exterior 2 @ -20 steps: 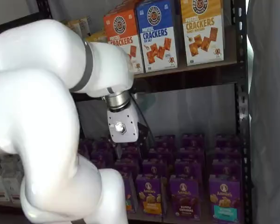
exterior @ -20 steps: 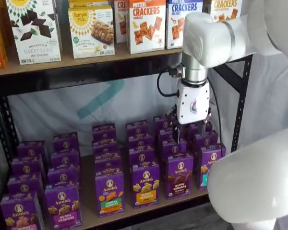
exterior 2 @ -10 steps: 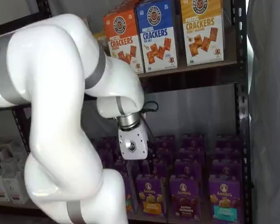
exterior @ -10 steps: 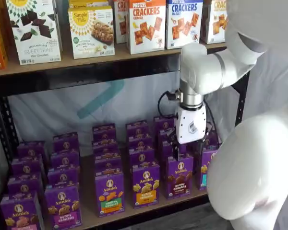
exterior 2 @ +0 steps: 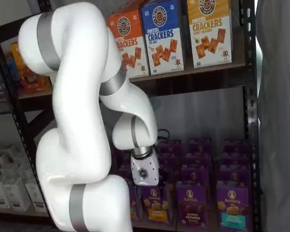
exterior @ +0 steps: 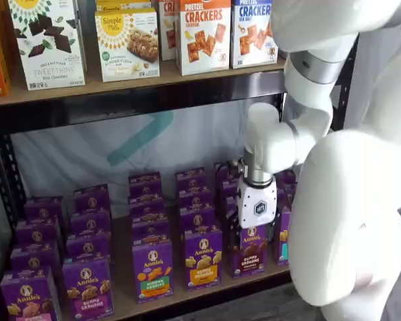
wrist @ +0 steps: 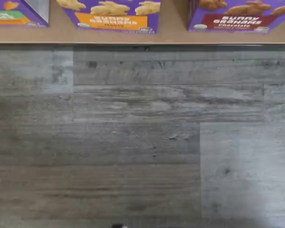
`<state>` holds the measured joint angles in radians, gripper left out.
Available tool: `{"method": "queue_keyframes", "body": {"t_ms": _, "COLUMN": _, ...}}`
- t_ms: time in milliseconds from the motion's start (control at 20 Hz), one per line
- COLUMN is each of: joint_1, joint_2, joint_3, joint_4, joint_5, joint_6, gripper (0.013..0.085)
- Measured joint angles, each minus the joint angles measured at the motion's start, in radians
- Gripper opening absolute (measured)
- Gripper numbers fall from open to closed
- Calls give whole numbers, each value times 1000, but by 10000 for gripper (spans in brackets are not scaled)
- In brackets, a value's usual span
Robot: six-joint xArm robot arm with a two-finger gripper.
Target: Pick up the purple box with a brown patch in the center, on the bottom shelf, the fifth box from the left
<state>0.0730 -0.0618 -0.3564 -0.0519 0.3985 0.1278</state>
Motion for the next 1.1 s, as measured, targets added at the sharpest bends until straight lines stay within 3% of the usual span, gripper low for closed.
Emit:
{"method": "queue_keyframes", "body": {"t_ms": 400, "joint_1": -30, "joint_2": 272, "joint_3": -108, "joint_4": -219, "joint_5": -177, "joint_6": 185, "gripper": 850}}
{"method": "queue_keyframes", "body": {"t_ms": 850, "joint_1": -101, "joint_2": 433, "joint_3": -222, "joint_4": -410, "joint_5": -288, "joint_6": 306, "gripper": 850}}
{"method": "queue_keyframes", "body": {"t_ms": 1100, "joint_1": -125, "joint_2": 490, "joint_3": -283, "joint_4": -380, "joint_5": -302, "joint_6": 253, "gripper": 850}}
